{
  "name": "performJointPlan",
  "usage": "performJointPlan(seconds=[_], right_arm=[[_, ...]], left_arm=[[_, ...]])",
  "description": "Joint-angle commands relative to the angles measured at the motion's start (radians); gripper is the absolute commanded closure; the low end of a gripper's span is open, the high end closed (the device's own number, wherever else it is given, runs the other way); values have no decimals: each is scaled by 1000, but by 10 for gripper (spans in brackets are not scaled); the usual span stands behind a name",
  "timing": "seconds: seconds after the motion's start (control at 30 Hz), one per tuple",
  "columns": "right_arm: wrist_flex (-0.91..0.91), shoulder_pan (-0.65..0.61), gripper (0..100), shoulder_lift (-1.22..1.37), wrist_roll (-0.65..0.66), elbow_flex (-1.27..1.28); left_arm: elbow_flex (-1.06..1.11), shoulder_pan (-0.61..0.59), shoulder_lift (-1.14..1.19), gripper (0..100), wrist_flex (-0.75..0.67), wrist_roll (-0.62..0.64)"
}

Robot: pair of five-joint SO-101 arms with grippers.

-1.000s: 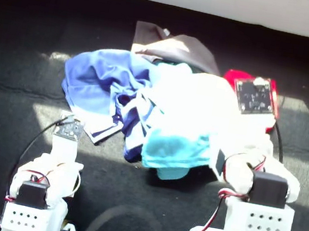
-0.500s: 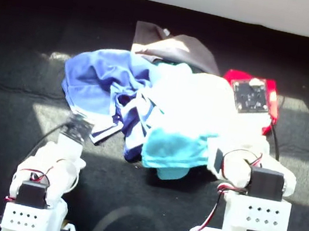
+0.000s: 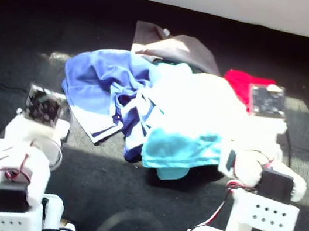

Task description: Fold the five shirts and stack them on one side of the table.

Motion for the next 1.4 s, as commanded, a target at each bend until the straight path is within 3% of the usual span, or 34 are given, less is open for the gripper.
performJointPlan(seconds=[0.0, 0.13, 0.27, 0.43, 0.53, 0.8, 1.0, 1.07, 1.17, 1.37], right_arm=[[7, 88, 781, -7, 5, -41], [8, 150, 779, -7, 9, -62], [19, 165, 779, -7, 6, -62], [22, 185, 779, -7, 6, -62], [22, 222, 779, -7, 9, -62], [22, 282, 779, -7, 11, -62], [22, 275, 779, -7, 11, -62], [22, 275, 779, -7, 11, -62], [22, 275, 779, -7, 11, -62], [19, 275, 779, -7, 11, -62]], left_arm=[[-366, -7, 472, 854, -28, 69], [-855, 105, 951, 854, 255, 206], [-1208, 240, 1285, 852, 477, 304], [-1480, 386, 1600, 752, 546, 318], [-1627, 447, 1741, 707, 595, 427], [-1807, 582, 2038, 702, 606, 493], [-1908, 581, 2256, 707, 611, 485], [-1965, 567, 2302, 768, 652, 485], [-2051, 561, 2331, 976, 735, 486], [-2123, 529, 2333, 990, 806, 486]])
